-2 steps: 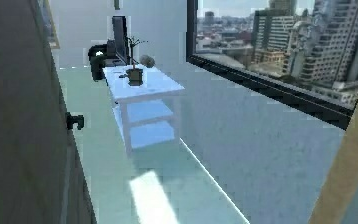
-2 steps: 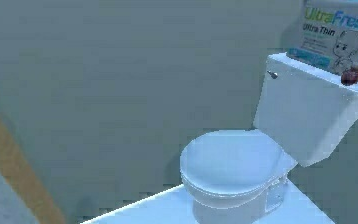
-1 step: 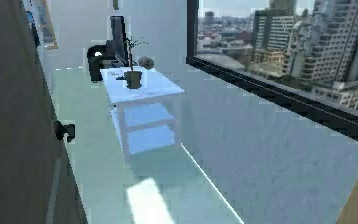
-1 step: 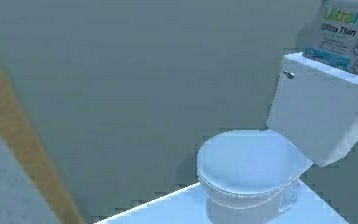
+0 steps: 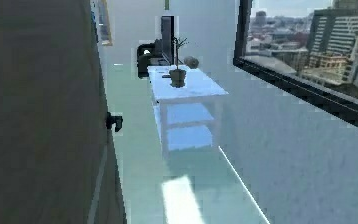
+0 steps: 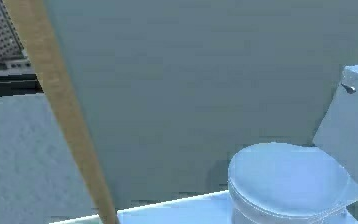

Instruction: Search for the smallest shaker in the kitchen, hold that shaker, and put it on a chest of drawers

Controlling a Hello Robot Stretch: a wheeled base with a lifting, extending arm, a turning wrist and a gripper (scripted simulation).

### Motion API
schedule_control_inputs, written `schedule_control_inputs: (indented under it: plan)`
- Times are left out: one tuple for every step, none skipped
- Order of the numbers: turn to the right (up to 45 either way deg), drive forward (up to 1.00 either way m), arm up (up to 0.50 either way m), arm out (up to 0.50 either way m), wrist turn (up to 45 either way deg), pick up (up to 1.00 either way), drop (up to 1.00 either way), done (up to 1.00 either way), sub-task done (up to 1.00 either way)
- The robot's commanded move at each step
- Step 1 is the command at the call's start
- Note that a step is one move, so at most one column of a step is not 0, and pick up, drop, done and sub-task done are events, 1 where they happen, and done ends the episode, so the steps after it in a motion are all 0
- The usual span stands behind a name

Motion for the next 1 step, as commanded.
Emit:
schedule_control_inputs:
  plan:
    - [0.0,0.80,0.00,0.00,0.0,0.00,0.00,0.00,0.00]
